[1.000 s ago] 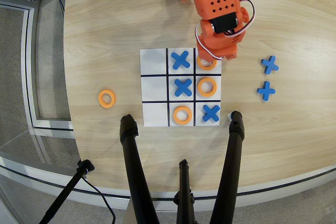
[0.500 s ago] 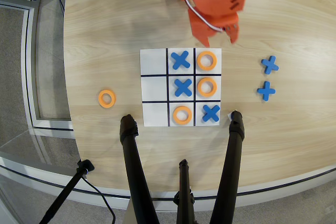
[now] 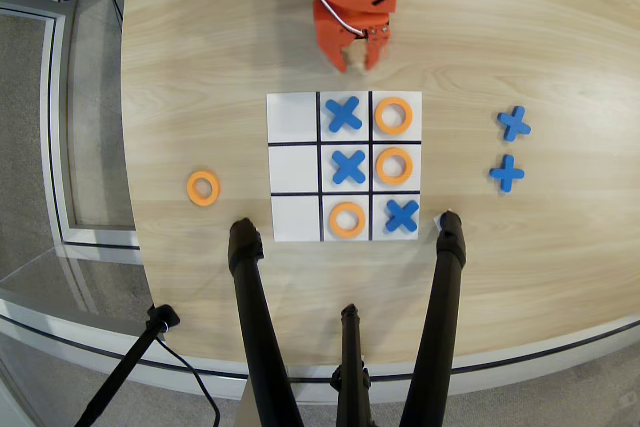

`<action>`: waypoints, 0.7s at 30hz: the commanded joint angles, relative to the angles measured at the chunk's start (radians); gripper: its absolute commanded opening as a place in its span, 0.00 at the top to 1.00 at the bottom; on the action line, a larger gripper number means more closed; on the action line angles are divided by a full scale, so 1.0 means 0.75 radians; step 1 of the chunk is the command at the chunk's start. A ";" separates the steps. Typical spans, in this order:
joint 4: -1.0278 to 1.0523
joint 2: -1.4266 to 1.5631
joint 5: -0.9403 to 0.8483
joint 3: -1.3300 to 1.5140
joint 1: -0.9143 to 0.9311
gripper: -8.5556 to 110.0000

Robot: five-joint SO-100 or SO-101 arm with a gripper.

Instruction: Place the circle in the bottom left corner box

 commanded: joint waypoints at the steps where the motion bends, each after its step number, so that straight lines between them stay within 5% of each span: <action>1: -0.006 0.025 -0.014 0.076 0.025 0.93; 8: 0.067 0.025 -0.014 0.078 0.243 0.93; 21: 0.106 0.076 0.014 0.078 1.890 0.93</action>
